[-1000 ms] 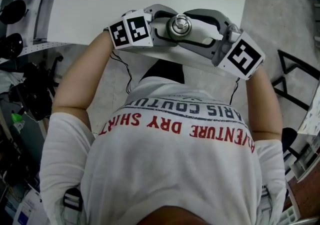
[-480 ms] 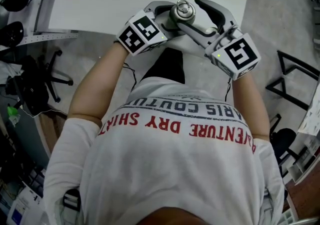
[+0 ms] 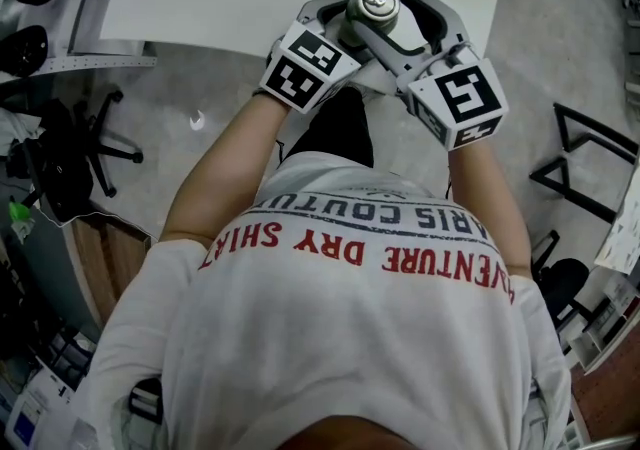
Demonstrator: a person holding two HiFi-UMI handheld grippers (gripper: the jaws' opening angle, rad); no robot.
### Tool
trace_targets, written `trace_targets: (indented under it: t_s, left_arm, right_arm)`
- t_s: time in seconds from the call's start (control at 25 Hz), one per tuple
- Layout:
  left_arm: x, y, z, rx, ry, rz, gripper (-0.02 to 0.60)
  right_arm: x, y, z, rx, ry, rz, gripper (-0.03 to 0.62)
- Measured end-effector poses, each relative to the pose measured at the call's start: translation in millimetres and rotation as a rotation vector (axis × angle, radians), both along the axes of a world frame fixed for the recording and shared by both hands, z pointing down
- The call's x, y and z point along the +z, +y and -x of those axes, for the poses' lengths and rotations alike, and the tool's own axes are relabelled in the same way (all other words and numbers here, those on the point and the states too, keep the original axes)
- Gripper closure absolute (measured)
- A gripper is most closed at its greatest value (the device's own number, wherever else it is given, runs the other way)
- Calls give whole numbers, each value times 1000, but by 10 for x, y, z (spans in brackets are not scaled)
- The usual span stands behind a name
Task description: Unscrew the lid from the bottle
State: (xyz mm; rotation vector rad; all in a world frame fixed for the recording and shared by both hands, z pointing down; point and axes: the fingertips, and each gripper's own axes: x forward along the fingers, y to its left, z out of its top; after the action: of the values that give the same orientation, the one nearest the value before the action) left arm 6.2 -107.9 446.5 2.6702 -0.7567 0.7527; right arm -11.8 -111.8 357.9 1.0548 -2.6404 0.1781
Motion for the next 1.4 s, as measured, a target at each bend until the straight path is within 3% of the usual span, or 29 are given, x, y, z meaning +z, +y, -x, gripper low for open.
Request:
trace_targets:
  t_s: [0.28, 0.68, 1.16, 1.4]
  left_arm:
    - [1, -2, 15, -46, 8, -4, 210]
    - [4, -18, 20, -18, 16, -6, 212]
    - [-8, -7, 20, 196, 10, 0, 210]
    - [0, 21, 37, 331, 4, 13, 210]
  right_arm:
    - [43, -14, 11, 47, -1, 10, 347]
    - [47, -23, 25, -6, 3, 3, 352]
    - [49, 0, 45, -114, 9, 13, 352]
    - [43, 7, 71, -228, 36, 19, 352]
